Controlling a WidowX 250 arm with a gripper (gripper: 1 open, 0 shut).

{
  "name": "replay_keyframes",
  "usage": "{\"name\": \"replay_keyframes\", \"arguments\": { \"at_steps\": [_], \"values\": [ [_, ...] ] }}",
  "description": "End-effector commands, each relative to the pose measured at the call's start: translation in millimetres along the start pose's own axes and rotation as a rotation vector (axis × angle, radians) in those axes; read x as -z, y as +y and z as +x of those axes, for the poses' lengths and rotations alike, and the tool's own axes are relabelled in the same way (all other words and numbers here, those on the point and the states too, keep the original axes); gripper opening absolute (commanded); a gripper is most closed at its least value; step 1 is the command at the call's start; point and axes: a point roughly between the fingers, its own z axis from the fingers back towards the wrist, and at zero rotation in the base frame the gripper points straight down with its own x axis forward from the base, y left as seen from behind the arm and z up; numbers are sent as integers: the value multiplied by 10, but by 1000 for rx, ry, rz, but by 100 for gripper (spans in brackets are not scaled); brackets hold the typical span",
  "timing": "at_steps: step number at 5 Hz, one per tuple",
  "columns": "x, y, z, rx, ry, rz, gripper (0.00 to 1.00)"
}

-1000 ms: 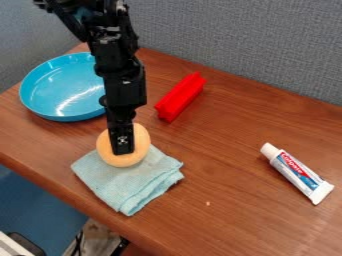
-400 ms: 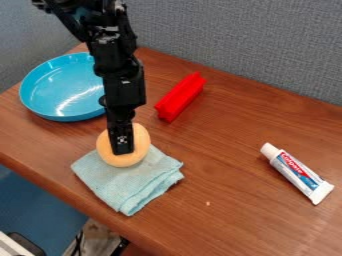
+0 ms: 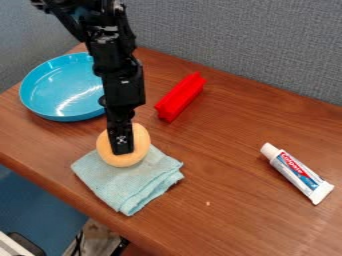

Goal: Put the yellow ball on the blue plate

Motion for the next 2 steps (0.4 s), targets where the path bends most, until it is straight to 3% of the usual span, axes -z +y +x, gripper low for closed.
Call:
{"name": "replay_keyframes", "arguments": {
  "at_steps": [1,2],
  "values": [
    [74,-27,-14,16,1,-30,0],
    [57,-26,-14,20,-3,-29,0]
  ]
}}
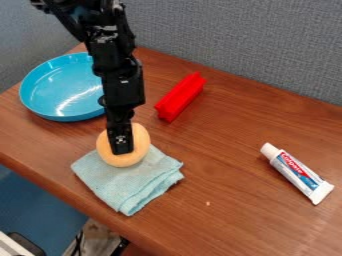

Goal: Put the yellow ball on the blue plate

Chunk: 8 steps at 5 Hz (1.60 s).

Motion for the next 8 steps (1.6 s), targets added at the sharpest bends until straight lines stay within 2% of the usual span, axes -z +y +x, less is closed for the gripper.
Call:
{"name": "replay_keyframes", "arguments": {
  "at_steps": [1,8],
  "values": [
    [42,-25,-7,21,-5,-22,0],
    [7,-20,5,48,-19,-15,0]
  ]
}}
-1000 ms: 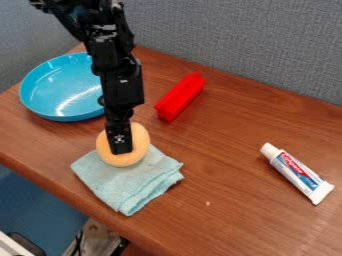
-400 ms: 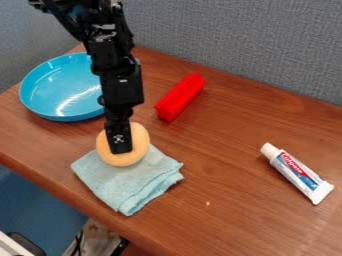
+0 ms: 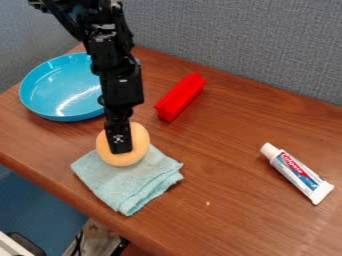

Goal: Put the yellow ball on the blue plate

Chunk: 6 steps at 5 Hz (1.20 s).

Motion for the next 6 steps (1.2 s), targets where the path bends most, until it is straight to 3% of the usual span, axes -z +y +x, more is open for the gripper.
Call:
{"name": "replay_keyframes", "arguments": {
  "at_steps": [1,6],
  "values": [
    [27,-11,4,18,-12,-9,0],
    [93,4,11,32,-30,-13,0]
  ]
}}
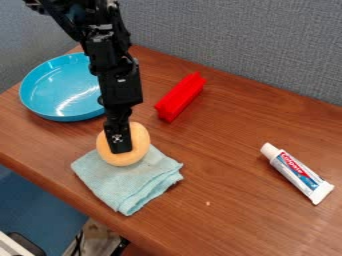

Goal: Put the yellow ball on the blue plate

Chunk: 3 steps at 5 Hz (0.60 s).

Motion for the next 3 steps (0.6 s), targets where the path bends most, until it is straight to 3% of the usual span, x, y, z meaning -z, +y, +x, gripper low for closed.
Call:
{"name": "replay_keyframes", "arguments": {
  "at_steps": [1,3],
  "values": [
    [113,-18,1,14,-7,-22,0],
    [158,-11,2,20,-13,-27,0]
  ]
}}
